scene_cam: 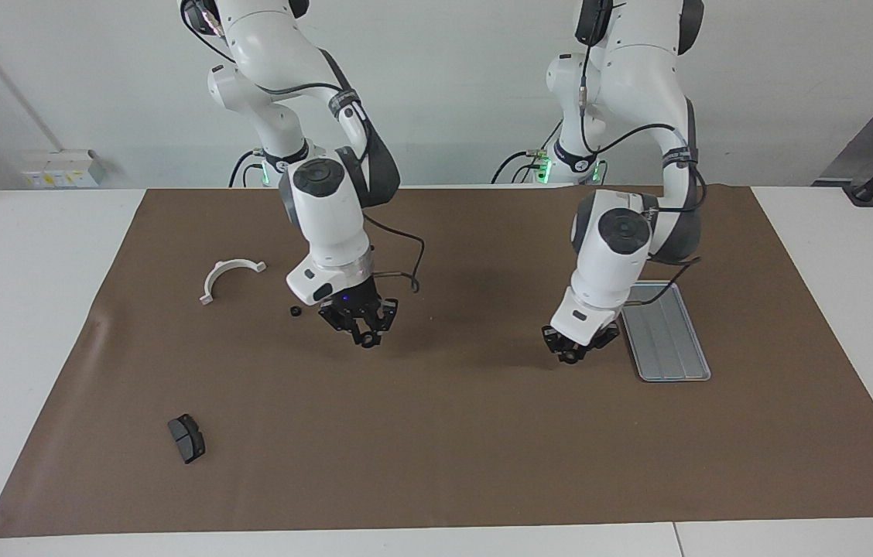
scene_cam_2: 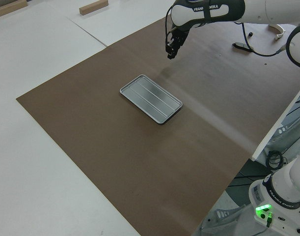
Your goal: Pick bearing gear from pile to tray
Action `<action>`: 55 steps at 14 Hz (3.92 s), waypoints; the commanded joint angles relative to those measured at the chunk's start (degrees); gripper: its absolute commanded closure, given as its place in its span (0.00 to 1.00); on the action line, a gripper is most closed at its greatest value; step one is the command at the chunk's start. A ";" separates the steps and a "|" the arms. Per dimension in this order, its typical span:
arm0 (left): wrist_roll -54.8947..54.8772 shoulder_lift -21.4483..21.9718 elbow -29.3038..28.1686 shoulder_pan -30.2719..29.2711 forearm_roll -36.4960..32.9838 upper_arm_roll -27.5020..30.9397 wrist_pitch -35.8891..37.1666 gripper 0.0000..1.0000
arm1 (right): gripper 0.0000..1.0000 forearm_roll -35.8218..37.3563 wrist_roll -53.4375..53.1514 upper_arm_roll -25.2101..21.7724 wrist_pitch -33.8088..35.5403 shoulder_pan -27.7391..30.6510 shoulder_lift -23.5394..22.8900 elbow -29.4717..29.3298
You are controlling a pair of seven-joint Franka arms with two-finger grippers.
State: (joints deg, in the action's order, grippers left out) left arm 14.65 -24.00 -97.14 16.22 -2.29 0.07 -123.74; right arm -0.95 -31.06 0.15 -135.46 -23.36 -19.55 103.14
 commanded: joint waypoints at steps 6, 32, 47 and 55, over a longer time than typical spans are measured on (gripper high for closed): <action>-26.84 3.69 -5.07 -13.30 -0.43 -0.77 3.25 1.00 | 1.00 0.68 -16.83 -0.15 -11.04 -10.82 -7.95 0.04; -17.23 7.03 -7.98 -8.51 2.03 -1.21 2.63 0.40 | 0.00 3.59 23.72 -0.59 7.23 10.16 5.04 4.07; 20.59 3.26 -9.65 15.24 2.82 -1.30 -13.19 0.46 | 0.28 2.62 34.31 -0.32 -8.59 14.23 14.63 31.77; 26.66 -0.35 -9.56 19.81 2.82 -1.30 -19.96 0.49 | 0.36 2.27 34.31 -0.24 -10.52 14.05 15.51 34.49</action>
State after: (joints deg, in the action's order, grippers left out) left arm 40.16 -23.69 -106.34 34.33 -0.39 -2.19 -141.89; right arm 1.85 1.76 -0.55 -144.72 -9.93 -6.19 135.31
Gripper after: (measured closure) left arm 0.489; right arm 0.357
